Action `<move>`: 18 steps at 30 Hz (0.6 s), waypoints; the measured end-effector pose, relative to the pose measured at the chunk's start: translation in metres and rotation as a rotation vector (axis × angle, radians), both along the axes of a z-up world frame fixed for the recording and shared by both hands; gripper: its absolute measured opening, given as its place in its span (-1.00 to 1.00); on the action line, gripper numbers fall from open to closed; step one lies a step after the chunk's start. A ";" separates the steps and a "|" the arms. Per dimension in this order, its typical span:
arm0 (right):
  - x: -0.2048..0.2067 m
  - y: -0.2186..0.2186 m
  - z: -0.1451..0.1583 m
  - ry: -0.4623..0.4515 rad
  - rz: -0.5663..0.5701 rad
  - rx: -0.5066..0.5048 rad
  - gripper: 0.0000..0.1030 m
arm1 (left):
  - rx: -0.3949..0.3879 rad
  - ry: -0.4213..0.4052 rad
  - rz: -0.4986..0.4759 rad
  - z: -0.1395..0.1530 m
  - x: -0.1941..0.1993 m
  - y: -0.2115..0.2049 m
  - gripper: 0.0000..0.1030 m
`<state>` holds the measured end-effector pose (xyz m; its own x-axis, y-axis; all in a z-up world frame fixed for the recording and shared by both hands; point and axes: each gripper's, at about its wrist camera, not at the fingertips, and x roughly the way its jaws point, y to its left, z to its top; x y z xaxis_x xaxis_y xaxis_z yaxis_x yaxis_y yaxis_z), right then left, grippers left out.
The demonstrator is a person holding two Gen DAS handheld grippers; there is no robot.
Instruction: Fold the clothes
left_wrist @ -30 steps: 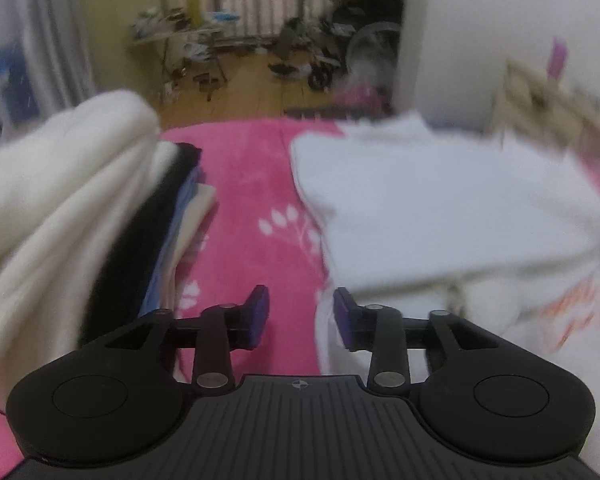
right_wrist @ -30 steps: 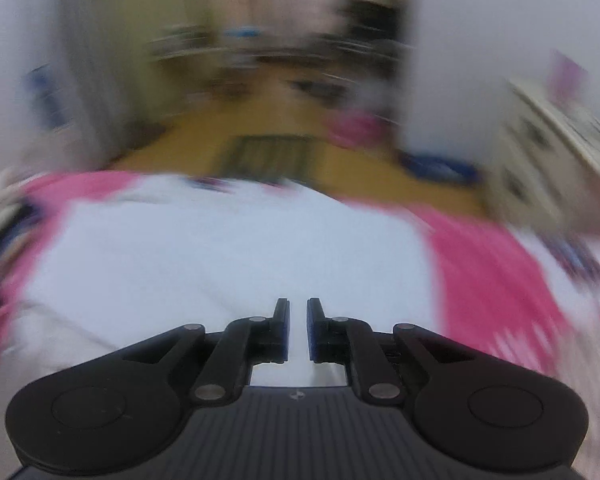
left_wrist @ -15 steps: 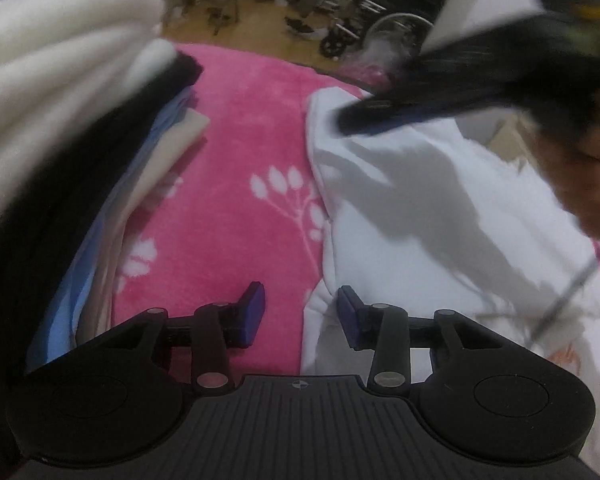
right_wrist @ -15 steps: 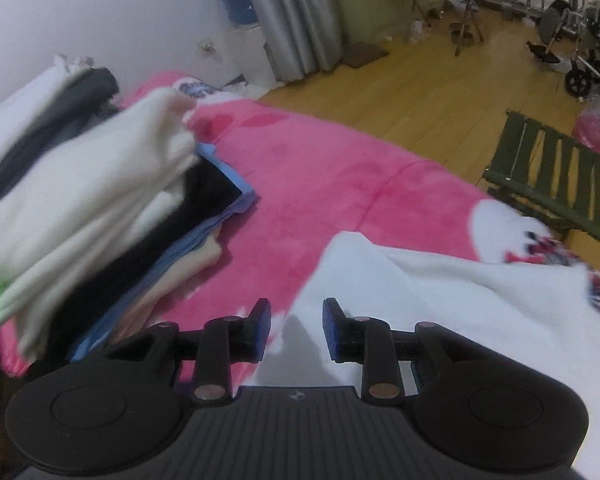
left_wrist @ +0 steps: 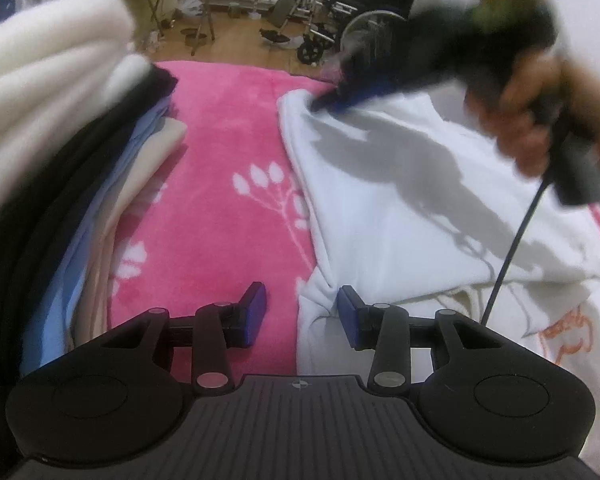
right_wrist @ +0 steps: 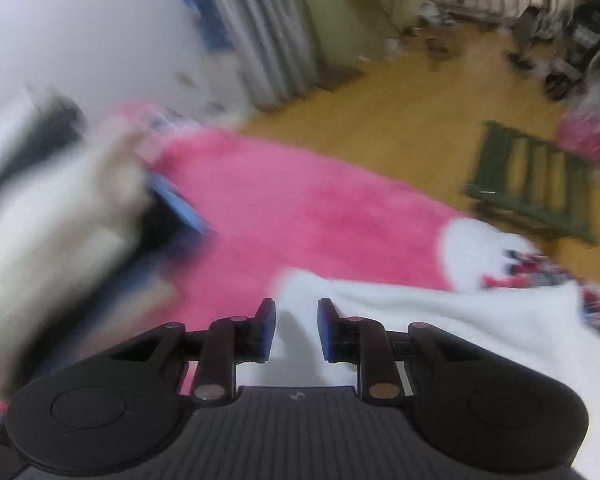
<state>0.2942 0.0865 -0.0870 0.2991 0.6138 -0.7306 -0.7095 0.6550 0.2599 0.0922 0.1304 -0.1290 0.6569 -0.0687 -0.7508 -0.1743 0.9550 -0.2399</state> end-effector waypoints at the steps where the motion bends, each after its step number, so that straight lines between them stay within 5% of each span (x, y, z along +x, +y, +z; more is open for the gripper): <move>1: 0.001 -0.006 0.004 -0.005 -0.007 0.007 -0.51 | -0.013 -0.004 0.017 0.002 -0.003 0.003 -0.21; 7: 0.002 -0.043 0.031 -0.034 -0.042 0.039 -0.51 | -0.009 -0.102 0.051 0.026 -0.008 0.016 -0.21; 11: -0.031 -0.112 0.053 0.011 -0.059 -0.032 -0.51 | -0.001 -0.168 0.004 0.040 0.001 0.012 -0.19; 14: -0.060 -0.172 0.049 0.056 -0.133 -0.071 -0.51 | -0.004 -0.079 -0.080 0.025 0.022 -0.007 -0.18; 18: -0.075 -0.251 0.017 0.152 -0.419 -0.037 -0.46 | 0.008 0.026 -0.022 0.005 0.029 -0.012 -0.18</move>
